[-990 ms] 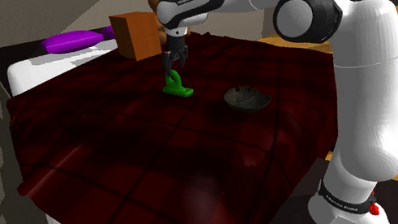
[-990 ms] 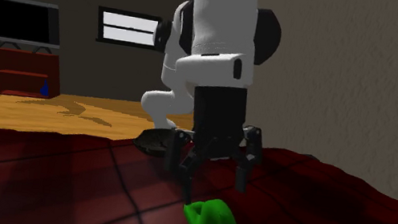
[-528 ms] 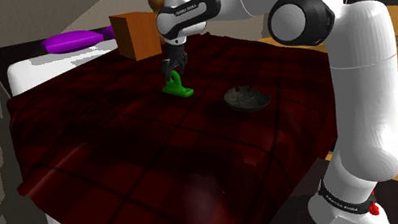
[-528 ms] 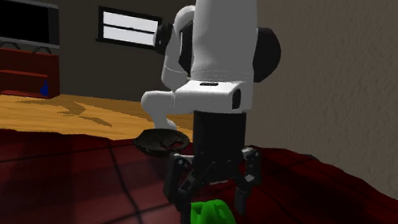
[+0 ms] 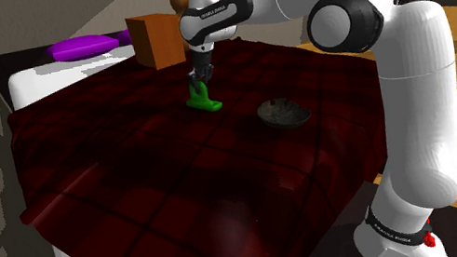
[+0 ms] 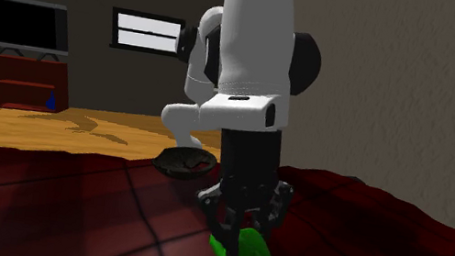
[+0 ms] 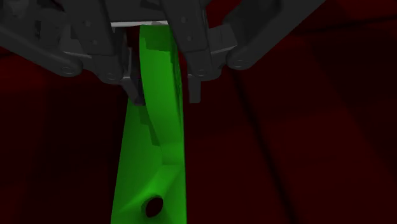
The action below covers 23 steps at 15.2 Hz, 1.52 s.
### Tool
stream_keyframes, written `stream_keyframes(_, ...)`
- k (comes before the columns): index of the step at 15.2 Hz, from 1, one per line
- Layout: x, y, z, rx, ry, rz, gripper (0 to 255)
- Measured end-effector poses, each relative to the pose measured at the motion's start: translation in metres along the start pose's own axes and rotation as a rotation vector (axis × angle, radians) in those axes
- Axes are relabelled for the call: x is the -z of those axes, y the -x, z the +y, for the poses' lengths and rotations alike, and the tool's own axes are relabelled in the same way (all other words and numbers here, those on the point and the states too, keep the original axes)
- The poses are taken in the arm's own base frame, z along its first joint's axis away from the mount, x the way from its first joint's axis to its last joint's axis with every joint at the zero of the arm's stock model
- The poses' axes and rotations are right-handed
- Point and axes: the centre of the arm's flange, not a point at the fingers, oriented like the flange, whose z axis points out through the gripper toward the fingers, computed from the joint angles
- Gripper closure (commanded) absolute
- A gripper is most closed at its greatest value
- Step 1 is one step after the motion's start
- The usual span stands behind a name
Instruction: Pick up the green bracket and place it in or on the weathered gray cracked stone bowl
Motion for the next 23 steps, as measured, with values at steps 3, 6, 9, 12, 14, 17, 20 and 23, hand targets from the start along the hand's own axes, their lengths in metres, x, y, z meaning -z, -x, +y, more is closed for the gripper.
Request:
stream_keyframes(3,0.002,0.000,0.002,-0.002,0.003,0.004,255)
stream_keyframes(6,0.000,0.000,0.000,0.000,0.000,0.000,255)
stream_keyframes(9,0.003,0.000,0.001,-0.001,0.001,0.001,255)
stream_keyframes(12,0.015,-0.003,0.000,0.000,0.000,0.000,255)
stream_keyframes(14,0.025,-0.004,-0.001,0.000,0.000,0.000,255)
stream_keyframes(17,0.041,-0.009,-0.001,0.000,0.000,0.000,255)
stream_keyframes(20,0.057,-0.011,-0.001,0.000,0.000,0.000,255)
stream_keyframes(23,0.073,-0.014,-0.001,0.000,0.000,0.000,255)
